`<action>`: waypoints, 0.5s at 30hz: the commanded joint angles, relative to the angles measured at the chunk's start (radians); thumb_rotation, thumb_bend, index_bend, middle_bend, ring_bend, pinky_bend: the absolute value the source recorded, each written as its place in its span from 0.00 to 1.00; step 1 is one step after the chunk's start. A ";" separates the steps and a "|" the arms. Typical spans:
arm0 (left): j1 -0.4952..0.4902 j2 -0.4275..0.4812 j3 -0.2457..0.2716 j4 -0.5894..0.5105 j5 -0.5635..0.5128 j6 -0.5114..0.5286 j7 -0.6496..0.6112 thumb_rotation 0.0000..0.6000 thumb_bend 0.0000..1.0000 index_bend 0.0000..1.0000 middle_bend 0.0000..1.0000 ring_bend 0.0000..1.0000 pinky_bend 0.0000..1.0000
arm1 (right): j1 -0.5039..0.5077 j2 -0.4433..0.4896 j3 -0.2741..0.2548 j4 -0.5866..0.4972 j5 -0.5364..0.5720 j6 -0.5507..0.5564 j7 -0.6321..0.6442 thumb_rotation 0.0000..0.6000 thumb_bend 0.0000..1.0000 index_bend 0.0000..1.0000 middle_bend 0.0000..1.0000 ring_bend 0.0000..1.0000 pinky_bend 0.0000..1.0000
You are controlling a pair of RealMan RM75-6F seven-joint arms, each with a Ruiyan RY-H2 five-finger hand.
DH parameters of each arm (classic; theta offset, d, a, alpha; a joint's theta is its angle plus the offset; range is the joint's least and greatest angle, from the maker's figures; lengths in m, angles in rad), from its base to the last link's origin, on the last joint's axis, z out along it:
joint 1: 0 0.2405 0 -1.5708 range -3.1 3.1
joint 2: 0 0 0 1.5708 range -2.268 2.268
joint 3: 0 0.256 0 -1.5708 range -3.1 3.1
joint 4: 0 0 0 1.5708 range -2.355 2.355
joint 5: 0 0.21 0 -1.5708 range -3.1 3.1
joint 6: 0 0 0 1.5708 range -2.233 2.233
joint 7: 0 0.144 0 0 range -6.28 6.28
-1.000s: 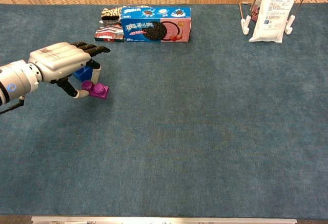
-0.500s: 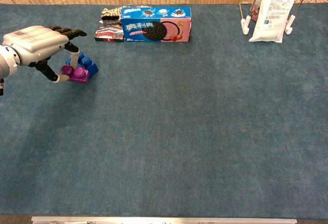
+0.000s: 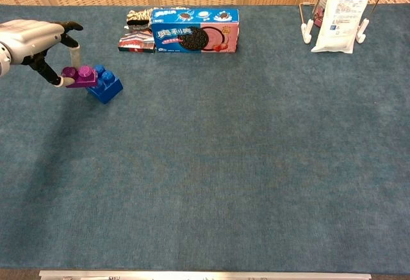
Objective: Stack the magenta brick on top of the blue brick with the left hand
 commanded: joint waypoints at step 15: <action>-0.078 -0.151 -0.092 0.078 -0.254 0.153 0.061 1.00 0.33 0.60 0.00 0.00 0.09 | 0.006 0.002 -0.001 0.009 0.004 -0.017 0.017 1.00 0.00 0.18 0.24 0.17 0.31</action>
